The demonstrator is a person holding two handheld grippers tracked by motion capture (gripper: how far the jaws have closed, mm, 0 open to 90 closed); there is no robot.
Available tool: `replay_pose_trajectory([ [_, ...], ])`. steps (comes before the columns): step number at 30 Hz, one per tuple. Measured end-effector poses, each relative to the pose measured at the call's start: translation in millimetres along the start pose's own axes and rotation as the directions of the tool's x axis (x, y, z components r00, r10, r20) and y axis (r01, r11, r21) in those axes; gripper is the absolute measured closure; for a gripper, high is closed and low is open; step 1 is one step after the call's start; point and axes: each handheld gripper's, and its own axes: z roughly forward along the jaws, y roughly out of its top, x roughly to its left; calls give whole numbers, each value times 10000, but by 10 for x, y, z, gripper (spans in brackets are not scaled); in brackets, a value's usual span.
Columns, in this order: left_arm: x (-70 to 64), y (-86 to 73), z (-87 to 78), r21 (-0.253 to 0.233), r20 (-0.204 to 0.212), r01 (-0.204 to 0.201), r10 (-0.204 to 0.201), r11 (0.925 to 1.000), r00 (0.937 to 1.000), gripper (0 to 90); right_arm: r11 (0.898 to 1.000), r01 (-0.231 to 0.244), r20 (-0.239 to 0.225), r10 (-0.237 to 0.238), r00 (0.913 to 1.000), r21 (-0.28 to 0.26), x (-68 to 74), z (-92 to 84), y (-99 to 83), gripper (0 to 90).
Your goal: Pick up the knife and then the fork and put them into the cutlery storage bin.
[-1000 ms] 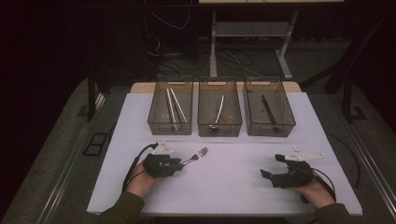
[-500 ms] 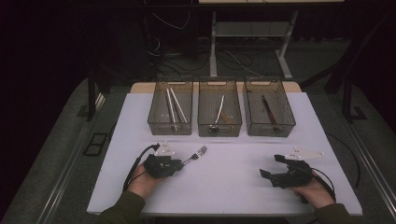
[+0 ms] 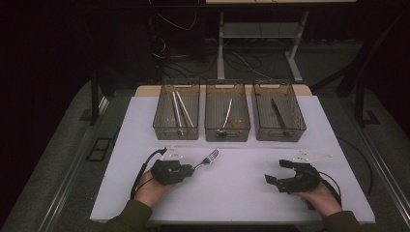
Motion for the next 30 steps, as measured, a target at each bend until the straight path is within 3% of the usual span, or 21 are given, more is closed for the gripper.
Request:
replay_pose_trajectory([
  [7,-168,134,-25,-476,262,-204,217,9987,9994,772,9996,-29,-828,6,9966,-277,77,-29,163,144],
  [21,-432,342,63,-815,399,-444,478,9957,9981,772,9978,-243,-1321,160,9911,-616,178,269,459,180],
  [30,-562,429,130,-1077,411,-511,558,9929,9976,772,9928,-981,-2025,825,9758,-684,175,484,552,330],
])
